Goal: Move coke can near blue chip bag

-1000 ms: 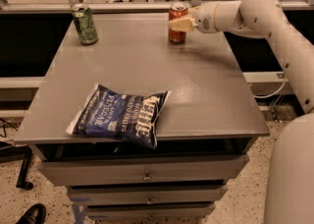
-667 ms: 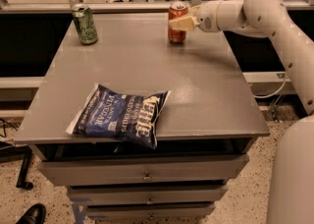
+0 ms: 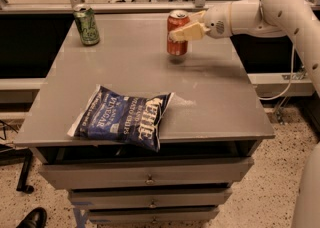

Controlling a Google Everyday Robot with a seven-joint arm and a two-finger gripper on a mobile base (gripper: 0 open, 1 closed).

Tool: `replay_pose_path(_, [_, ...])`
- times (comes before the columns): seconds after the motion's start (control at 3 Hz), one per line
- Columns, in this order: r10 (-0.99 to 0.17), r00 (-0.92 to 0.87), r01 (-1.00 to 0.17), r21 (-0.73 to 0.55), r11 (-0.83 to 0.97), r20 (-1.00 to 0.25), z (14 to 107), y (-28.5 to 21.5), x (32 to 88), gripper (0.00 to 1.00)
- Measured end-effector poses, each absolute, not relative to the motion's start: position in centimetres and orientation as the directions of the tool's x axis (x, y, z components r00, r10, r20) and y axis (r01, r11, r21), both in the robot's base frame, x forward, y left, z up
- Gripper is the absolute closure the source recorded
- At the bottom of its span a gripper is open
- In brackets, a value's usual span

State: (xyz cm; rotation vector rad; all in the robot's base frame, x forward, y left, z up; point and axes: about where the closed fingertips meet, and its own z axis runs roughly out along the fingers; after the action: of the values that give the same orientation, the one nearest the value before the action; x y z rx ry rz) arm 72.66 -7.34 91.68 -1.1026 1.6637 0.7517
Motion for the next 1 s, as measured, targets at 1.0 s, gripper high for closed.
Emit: replay_pose_path(1.0, [-0.262, -0.157, -0.947, 0.07, 0.314, -0.952, 91.4, -4.6, 65.9, 1.0])
